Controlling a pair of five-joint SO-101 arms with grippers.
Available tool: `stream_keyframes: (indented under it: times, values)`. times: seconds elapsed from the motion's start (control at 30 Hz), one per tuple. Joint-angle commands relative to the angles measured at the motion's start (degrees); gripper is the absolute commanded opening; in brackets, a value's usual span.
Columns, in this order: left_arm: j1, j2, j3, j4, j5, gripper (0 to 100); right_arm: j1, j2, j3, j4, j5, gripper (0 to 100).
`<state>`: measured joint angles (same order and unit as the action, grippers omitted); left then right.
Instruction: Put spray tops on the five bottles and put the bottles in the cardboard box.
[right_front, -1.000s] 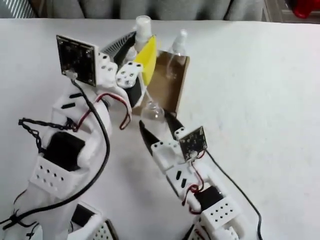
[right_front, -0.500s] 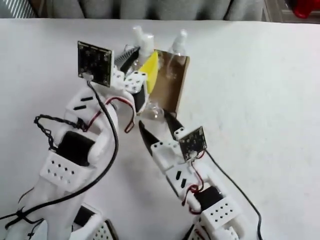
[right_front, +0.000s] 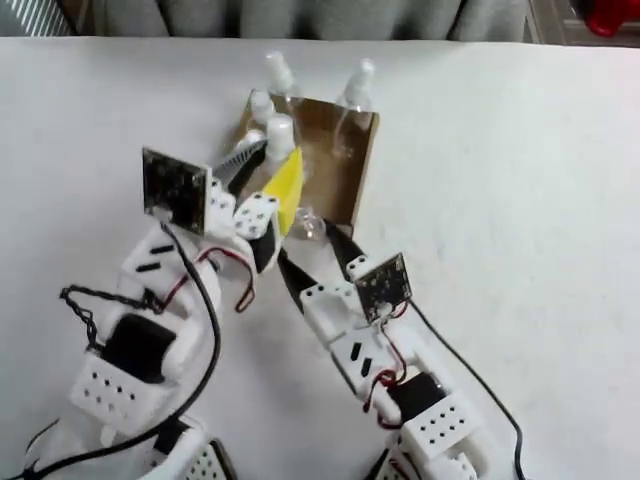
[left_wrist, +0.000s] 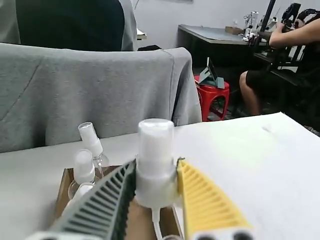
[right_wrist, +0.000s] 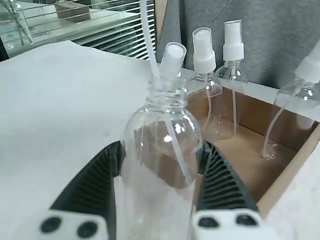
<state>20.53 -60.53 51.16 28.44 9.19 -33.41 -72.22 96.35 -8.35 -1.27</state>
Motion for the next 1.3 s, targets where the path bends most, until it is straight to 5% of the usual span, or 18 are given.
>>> stream_keyframes:
  times: [0.0,1.27]
  values:
    - [1.98,-3.21,1.76,-1.32,-0.70,2,0.04,-0.75,0.70,0.13,0.53,1.6]
    - [2.59,-3.47,7.65,-1.41,-0.35,2,0.31,-0.75,0.70,0.13,0.53,1.6]
